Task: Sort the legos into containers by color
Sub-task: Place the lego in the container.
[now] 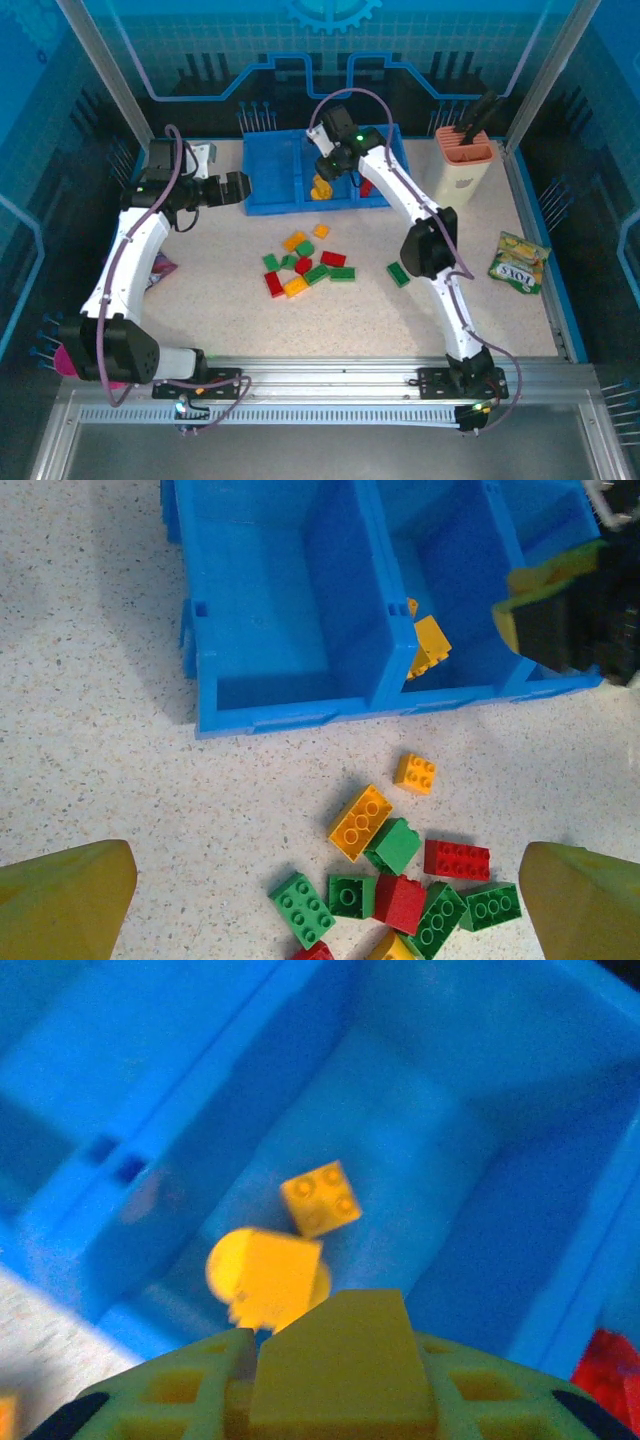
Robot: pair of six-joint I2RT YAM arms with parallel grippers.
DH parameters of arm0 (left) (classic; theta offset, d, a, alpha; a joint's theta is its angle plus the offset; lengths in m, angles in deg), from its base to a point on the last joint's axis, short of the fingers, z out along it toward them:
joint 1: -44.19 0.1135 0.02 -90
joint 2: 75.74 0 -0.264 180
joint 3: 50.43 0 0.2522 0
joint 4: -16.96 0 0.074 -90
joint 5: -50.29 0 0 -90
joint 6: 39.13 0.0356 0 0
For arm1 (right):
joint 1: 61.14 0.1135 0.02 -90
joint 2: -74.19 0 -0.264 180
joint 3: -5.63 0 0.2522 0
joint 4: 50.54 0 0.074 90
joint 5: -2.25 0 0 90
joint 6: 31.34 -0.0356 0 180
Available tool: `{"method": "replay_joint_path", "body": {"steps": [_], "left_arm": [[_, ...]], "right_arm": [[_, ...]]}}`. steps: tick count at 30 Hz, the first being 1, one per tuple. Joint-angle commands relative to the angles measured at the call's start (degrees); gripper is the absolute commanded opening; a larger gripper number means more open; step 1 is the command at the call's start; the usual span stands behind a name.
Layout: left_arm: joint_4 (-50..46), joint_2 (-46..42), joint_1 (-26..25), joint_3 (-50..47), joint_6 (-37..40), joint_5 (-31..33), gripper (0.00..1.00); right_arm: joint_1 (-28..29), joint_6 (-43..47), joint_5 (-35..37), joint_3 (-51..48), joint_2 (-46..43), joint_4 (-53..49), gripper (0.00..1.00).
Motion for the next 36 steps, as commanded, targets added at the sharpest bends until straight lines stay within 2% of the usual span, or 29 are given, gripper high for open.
{"method": "replay_joint_path", "body": {"steps": [1, 7, 14, 25, 30, 33, 36], "left_arm": [[-0.7, 0.3, 0.7, 0.8, -0.4, -0.3, 0.99], [-1.1, 1.3, 0.7, 1.8, -1.1, -1.1, 0.99], [-3.9, 1.2, 0.0, 1.6, -1.1, -0.7, 0.99], [-5.1, -2.1, -4.5, -6.1, -4.2, 3.6, 0.99], [-1.9, -2.9, -7.5, -13.3, -10.0, 7.7, 0.99], [0.4, -2.7, -11.0, -17.5, -15.4, 10.5, 0.99], [3.2, -2.5, -14.4, -21.2, -20.3, 13.4, 0.94]], "right_arm": [[-1.5, 3.9, 2.3, 4.6, 4.8, -1.9, 0.24], [-3.0, 3.5, -1.2, 1.1, 6.0, 9.7, 0.26], [-3.0, 2.4, -4.4, 2.1, 8.5, 11.4, 0.32], [-2.3, 2.3, -12.5, -6.9, 0.6, 15.1, 0.48], [-1.8, 2.8, -14.0, -11.5, -3.3, 16.8, 0.52], [-1.5, 2.7, -15.3, -14.7, -5.8, 18.1, 0.56], [-1.3, 3.1, -15.7, -18.0, -8.4, 19.8, 0.56]]}}
